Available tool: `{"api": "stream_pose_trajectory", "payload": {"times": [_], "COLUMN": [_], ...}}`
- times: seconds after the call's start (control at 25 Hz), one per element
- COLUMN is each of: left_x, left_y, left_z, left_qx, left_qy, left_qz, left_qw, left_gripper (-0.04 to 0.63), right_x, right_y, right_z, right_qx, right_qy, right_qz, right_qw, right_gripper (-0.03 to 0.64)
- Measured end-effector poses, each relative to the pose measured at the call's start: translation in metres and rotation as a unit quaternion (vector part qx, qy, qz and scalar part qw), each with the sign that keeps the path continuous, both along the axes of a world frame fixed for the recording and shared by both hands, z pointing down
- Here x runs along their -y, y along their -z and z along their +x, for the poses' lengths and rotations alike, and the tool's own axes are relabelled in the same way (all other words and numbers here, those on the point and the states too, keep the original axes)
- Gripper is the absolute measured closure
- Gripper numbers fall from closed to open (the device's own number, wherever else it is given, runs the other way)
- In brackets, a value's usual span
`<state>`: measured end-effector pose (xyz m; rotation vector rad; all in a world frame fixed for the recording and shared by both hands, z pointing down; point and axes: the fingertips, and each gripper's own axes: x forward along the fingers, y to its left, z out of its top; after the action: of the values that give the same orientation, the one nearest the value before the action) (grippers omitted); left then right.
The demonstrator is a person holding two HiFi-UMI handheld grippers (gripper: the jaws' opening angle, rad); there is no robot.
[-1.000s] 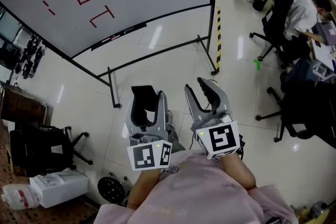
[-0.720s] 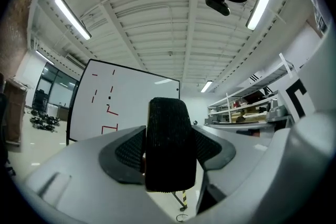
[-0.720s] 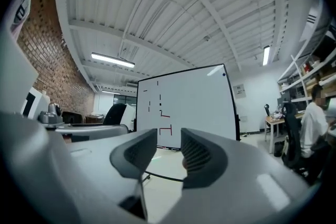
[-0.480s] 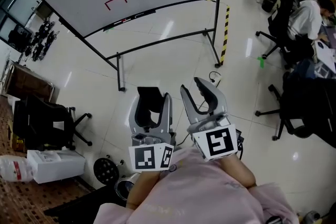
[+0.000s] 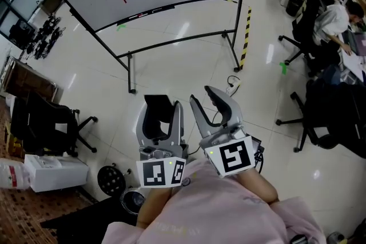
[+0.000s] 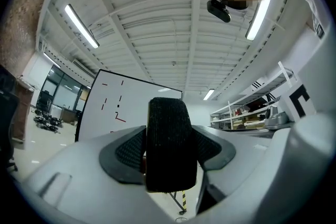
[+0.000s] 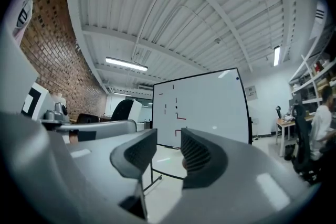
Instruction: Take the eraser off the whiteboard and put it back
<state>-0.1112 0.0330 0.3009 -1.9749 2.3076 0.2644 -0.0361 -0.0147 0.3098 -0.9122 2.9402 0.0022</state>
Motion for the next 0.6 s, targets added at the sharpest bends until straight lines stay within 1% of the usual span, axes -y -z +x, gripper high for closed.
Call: {"api": "stream_pose_trajectory", "payload": {"times": [0.2,0.44,0.6], "left_x": [-0.015,-0.028,-0.035], "left_y": [0.005,0.006,0.008], "left_z": [0.002,-0.001,-0.005], "left_qx": [0.007,-0.002,-0.012], "left_qy": [-0.001,0.012,0.029], "left_qz": [0.007,0.017,0.027], "left_qw": [1.0,0.9998,0.9992], "left_gripper": [0.328,0.328,0.324], "right_x": [-0.02,-0.03,-0.034], "right_y": [0.004,0.005,0.006], "right_z": [-0.006,-0.005,-0.005], "right_qx": [-0.002,-0.003,-0.002], "right_qy": [0.015,0.018,0.022], "right_qz": [0.012,0.014,0.018], "right_qw": [1.0,1.0,1.0], "right_gripper": [0.476,0.477,0.477]}}
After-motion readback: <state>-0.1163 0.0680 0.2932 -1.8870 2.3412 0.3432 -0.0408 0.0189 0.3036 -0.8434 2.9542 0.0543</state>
